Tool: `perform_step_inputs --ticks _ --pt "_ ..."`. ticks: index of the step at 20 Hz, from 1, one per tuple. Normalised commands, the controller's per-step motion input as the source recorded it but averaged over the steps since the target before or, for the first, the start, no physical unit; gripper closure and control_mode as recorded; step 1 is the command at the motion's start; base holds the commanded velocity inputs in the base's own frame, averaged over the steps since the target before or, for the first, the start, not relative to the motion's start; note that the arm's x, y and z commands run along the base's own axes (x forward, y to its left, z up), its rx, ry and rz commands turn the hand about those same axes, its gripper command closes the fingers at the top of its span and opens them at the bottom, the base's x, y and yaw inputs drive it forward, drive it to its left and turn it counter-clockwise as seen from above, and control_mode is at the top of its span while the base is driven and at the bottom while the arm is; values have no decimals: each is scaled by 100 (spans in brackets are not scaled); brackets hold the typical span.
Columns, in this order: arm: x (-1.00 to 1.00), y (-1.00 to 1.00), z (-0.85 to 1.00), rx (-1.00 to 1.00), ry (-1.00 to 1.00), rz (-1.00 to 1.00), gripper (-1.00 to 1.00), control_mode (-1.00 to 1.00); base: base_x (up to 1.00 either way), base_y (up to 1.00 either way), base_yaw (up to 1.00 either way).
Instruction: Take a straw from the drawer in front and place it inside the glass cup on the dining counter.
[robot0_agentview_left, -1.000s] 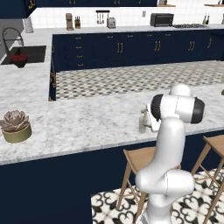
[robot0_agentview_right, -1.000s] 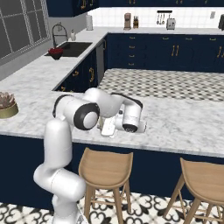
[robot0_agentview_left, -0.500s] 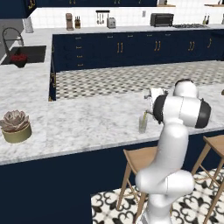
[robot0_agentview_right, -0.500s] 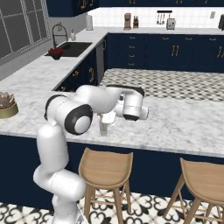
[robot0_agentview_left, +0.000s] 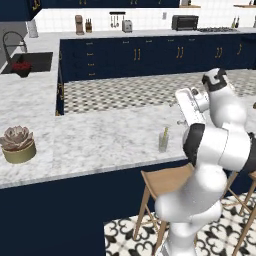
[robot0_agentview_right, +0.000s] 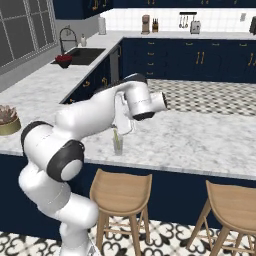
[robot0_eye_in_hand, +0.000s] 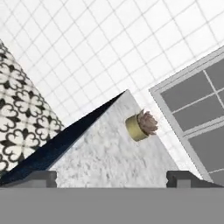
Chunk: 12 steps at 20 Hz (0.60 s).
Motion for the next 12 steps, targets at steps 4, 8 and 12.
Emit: perform_step_inputs --ticks 4,8,12 --pt "-80 53 0 -73 -27 0 -100 -100 0 0 0" --pt "-54 66 0 -66 -11 3 -100 -100 0 0 0" --pt "-42 59 0 -55 1 7 -100 -100 0 0 0"
